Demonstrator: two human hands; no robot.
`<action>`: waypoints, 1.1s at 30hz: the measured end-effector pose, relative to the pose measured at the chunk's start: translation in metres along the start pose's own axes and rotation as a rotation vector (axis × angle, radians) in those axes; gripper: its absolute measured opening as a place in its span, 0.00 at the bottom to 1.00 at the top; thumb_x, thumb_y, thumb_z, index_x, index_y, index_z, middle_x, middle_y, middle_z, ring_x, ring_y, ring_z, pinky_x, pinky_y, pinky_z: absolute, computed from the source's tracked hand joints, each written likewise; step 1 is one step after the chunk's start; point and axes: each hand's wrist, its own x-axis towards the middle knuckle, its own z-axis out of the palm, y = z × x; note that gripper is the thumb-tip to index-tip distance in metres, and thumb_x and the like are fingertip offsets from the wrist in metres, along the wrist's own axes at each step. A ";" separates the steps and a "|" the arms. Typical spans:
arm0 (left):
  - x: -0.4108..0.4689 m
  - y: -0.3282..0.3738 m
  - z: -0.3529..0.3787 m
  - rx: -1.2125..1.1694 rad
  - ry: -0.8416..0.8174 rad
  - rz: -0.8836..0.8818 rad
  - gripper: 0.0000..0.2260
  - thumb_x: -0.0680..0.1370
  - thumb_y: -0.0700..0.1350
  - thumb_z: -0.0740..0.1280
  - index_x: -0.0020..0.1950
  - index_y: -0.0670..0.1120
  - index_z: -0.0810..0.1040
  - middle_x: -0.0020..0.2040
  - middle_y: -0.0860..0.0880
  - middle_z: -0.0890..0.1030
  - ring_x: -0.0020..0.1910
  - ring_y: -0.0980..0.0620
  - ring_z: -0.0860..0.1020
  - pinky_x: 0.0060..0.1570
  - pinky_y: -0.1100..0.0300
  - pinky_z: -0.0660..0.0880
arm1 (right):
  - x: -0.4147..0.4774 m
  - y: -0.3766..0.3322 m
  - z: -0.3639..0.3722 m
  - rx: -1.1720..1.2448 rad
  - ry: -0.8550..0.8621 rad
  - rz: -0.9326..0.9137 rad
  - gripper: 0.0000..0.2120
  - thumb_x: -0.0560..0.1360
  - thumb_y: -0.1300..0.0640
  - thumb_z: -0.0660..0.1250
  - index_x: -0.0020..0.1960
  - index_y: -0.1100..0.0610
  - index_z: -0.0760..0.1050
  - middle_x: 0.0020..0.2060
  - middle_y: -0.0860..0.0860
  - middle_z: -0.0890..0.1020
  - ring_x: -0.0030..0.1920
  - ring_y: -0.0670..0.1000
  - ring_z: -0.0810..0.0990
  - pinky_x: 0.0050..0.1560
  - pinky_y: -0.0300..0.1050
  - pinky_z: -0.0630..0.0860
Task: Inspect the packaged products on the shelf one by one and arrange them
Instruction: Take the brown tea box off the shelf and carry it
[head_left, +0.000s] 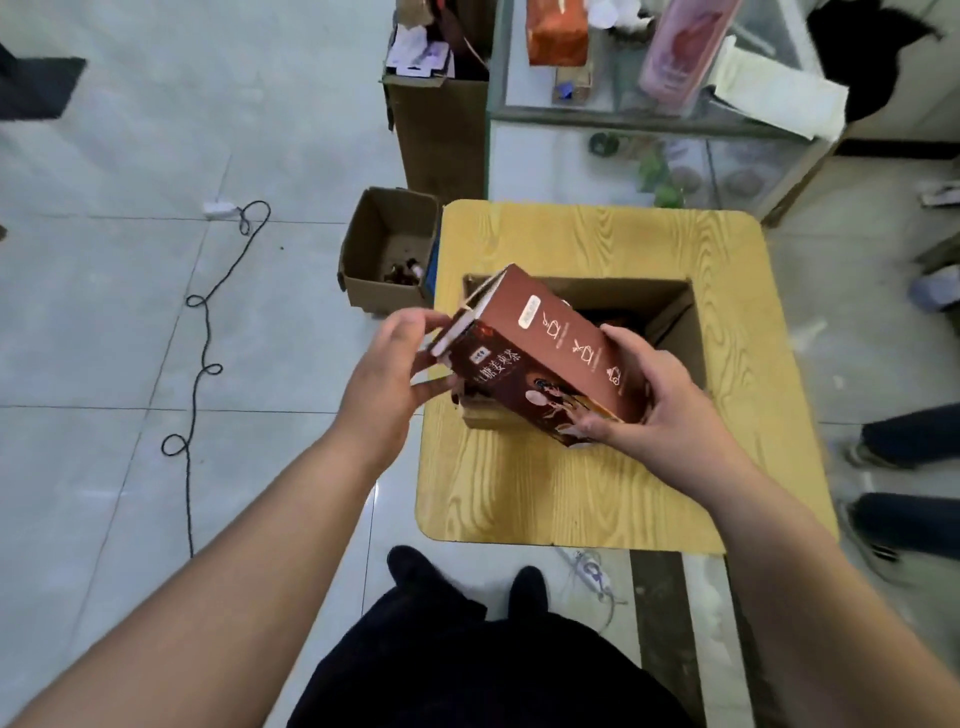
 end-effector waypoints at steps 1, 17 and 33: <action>0.007 0.001 -0.001 0.035 -0.036 -0.028 0.12 0.84 0.53 0.57 0.54 0.53 0.80 0.54 0.55 0.83 0.60 0.48 0.81 0.55 0.50 0.82 | 0.004 -0.003 -0.005 -0.071 0.020 -0.004 0.42 0.70 0.51 0.81 0.73 0.29 0.61 0.61 0.43 0.71 0.60 0.38 0.72 0.64 0.36 0.69; 0.051 -0.028 0.068 0.484 -0.237 -0.105 0.02 0.80 0.49 0.67 0.48 0.52 0.76 0.43 0.46 0.80 0.41 0.48 0.78 0.46 0.50 0.77 | 0.066 0.050 -0.075 -0.507 -0.162 0.005 0.43 0.70 0.61 0.78 0.76 0.37 0.62 0.65 0.44 0.64 0.64 0.49 0.71 0.63 0.44 0.73; 0.035 -0.038 0.095 0.607 -0.058 -0.144 0.07 0.81 0.45 0.66 0.56 0.57 0.76 0.53 0.58 0.82 0.51 0.60 0.81 0.50 0.60 0.74 | 0.073 0.095 -0.079 -0.424 -0.278 -0.127 0.40 0.72 0.36 0.74 0.78 0.33 0.57 0.68 0.43 0.65 0.65 0.47 0.72 0.60 0.42 0.72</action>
